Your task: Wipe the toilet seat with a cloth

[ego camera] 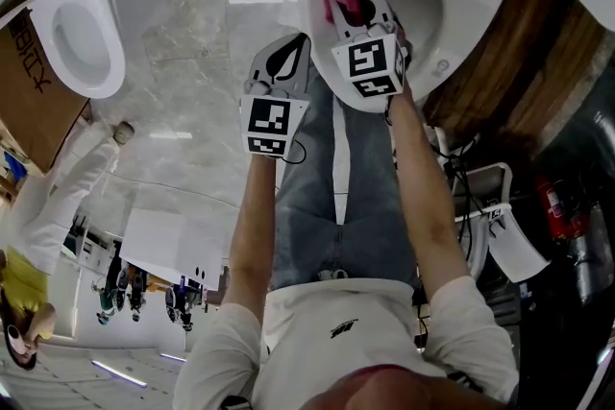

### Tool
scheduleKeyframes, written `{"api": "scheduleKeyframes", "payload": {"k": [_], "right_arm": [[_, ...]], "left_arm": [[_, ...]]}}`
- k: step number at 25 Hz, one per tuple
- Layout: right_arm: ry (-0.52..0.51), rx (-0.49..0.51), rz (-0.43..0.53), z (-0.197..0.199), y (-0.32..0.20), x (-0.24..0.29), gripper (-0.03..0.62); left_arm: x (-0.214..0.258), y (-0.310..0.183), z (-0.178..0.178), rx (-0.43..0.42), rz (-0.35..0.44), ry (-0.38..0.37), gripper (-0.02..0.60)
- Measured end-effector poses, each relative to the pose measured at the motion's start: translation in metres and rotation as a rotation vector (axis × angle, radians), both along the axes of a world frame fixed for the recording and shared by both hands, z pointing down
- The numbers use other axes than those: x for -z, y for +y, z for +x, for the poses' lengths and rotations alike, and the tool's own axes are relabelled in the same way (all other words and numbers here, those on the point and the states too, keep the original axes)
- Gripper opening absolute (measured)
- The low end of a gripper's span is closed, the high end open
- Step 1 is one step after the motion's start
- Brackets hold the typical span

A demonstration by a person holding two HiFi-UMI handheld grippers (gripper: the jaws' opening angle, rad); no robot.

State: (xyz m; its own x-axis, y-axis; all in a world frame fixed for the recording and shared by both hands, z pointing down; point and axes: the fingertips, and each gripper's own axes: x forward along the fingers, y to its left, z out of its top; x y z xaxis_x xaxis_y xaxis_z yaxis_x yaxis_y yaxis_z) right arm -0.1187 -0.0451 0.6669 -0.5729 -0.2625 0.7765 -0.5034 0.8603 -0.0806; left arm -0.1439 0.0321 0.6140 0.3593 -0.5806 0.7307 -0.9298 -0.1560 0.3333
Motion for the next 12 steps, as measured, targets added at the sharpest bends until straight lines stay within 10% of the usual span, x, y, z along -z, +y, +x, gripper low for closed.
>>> {"api": "scheduleKeyframes", "payload": {"k": [12], "right_arm": [[-0.001, -0.083, 0.01, 0.007, -0.041, 0.001, 0.049]], "left_arm": [[0.012, -0.029, 0.009, -0.001, 0.035, 0.012, 0.011]]}}
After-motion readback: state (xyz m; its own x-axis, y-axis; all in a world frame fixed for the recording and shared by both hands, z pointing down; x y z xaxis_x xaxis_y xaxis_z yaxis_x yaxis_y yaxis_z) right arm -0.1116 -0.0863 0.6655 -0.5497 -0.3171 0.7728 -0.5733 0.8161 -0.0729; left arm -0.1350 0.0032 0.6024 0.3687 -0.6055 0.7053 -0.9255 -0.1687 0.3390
